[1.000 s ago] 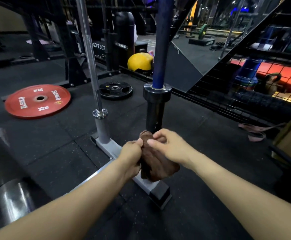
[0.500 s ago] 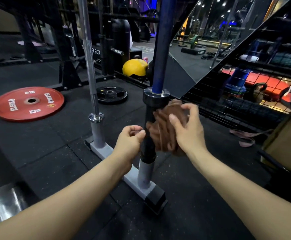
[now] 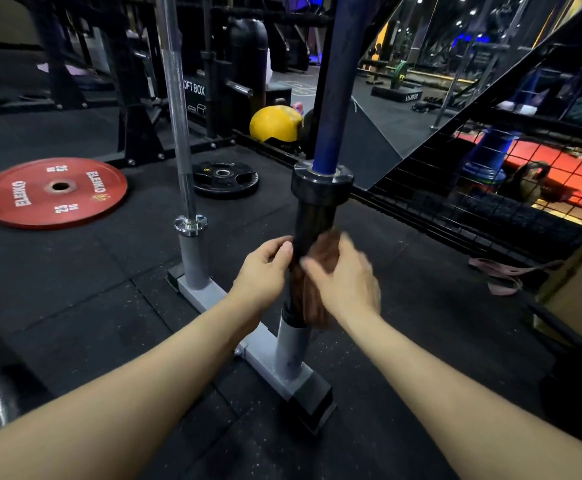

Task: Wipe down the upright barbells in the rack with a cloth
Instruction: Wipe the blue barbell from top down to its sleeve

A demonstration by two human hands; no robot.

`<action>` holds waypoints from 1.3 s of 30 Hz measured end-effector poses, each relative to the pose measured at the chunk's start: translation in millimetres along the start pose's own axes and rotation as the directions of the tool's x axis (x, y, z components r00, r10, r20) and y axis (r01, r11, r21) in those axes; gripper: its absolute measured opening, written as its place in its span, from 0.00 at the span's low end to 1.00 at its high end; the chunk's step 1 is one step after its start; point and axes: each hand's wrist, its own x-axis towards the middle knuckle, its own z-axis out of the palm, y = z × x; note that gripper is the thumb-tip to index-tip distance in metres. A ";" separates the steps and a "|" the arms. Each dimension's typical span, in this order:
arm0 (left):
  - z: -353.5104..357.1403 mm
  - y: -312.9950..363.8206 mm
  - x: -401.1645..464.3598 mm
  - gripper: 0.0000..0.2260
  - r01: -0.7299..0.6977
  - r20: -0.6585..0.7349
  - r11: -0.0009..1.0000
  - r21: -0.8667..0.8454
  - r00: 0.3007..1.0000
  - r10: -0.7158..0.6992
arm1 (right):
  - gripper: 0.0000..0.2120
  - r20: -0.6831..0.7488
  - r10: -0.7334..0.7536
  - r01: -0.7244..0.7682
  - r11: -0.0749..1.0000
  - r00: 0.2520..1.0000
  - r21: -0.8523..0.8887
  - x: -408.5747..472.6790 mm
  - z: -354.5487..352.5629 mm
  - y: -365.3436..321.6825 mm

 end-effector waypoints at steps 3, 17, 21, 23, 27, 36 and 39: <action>-1.6 0.4 0.0 0.09 0.010 0.004 1.000 -0.005 1.000 -0.010 | 0.31 0.012 0.031 -0.032 0.995 0.999 0.091 -4.9 0.5 4.4; -4.0 -22.8 -6.7 0.13 -0.013 0.070 1.000 -0.022 0.997 0.015 | 0.32 0.150 0.061 -0.069 0.996 0.987 0.049 -1.4 33.8 33.5; -4.6 -21.7 -8.2 0.14 0.028 0.066 0.998 -0.050 0.997 -0.024 | 0.29 0.081 0.005 -0.009 0.999 0.997 0.050 6.5 17.3 24.8; -5.1 -20.6 -10.3 0.16 0.039 0.078 0.997 -0.073 0.996 -0.033 | 0.32 -0.021 -0.050 0.051 0.997 0.999 0.061 9.8 4.7 13.9; -7.0 -29.2 -11.2 0.16 0.031 0.112 0.998 -0.046 0.993 -0.026 | 0.36 -0.049 -0.088 0.091 0.995 0.995 0.050 3.2 8.8 10.8; -2.4 -51.8 -10.2 0.15 0.067 0.123 0.998 0.023 0.990 -0.069 | 0.27 0.235 0.034 -0.048 0.998 0.971 0.052 7.9 51.7 59.0; 0.8 -54.0 -11.8 0.15 0.102 0.106 0.995 0.010 0.989 -0.103 | 0.28 0.317 0.018 -0.021 1.000 0.948 0.005 18.7 42.5 61.3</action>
